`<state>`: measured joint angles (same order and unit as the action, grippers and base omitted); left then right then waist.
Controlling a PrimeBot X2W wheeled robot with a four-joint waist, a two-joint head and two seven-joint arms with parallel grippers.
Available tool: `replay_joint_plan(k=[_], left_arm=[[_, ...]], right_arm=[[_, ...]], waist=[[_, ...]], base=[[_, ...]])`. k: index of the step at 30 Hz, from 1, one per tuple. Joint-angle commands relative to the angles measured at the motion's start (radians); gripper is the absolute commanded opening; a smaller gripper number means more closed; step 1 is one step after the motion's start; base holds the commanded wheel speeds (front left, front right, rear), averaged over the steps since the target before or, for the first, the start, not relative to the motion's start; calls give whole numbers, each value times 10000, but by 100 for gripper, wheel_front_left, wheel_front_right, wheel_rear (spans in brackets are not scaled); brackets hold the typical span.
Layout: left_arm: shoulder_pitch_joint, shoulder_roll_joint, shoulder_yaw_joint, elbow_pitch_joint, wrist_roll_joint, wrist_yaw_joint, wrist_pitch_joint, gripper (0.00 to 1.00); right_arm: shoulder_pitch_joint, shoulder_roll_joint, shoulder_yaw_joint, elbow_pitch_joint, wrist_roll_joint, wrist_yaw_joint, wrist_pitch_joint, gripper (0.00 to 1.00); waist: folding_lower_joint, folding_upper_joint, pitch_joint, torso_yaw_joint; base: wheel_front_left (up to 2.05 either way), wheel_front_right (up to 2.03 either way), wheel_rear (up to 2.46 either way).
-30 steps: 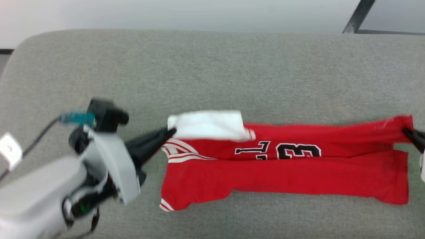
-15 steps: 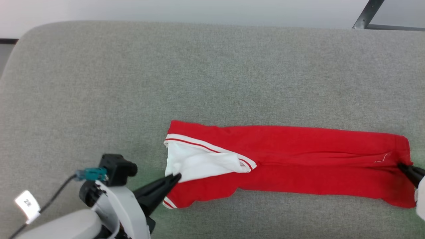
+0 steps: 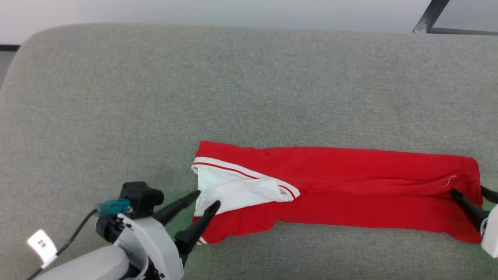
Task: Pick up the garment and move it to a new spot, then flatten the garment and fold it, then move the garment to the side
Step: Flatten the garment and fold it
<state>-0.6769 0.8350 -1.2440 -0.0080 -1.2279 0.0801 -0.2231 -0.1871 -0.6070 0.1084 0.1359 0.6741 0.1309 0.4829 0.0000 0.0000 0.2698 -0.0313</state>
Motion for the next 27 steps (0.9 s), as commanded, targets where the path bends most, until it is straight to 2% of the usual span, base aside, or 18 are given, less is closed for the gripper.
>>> replay_joint_plan(k=[1, 9, 12, 16, 18, 20, 22, 27], left_arm=[[151, 59, 130, -56, 114, 109, -133, 100], [872, 35, 1331, -657, 222, 703, -412, 100], [1437, -511, 2705, -633, 624, 1211, -418, 100], [2337, -1455, 4184, -86, 1989, 1835, -403, 100], [2818, -2101, 4888, 127, 2511, 1756, -403, 100], [3232, -2483, 5570, 445, 3221, 1805, -408, 100], [3586, -2975, 6149, 628, 3865, 1670, -405, 100], [4212, -3729, 7563, 944, 5293, 1354, -406, 100]], right_arm=[[210, -55, -122, -148, 157, -3, 135, 100], [423, -497, -781, -602, 836, -3, 1364, 100], [496, -573, -1186, -477, 1363, -3, 2210, 100], [364, -652, -1546, -90, 1443, -3, 2942, 100], [255, -666, -1688, 118, 1396, -3, 3208, 100], [117, -667, -1853, 314, 1359, -3, 3430, 100], [40, -661, -1960, 470, 1316, -3, 3618, 100], [-203, -659, -1961, 893, 1255, -3, 4170, 100]], waist=[[0, 0, -86, -39], [0, 0, -278, 8], [0, 0, -317, 215], [0, 0, -332, 582], [0, 0, -340, 795], [0, 0, -343, 993], [0, 0, -357, 1169], [0, 0, -388, 1481]], base=[[0, 0, 0], [0, 0, 0], [0, 0, 0], [0, 0, 0], [0, 0, 0], [0, 0, 0], [0, 0, 0], [0, 0, 0]])
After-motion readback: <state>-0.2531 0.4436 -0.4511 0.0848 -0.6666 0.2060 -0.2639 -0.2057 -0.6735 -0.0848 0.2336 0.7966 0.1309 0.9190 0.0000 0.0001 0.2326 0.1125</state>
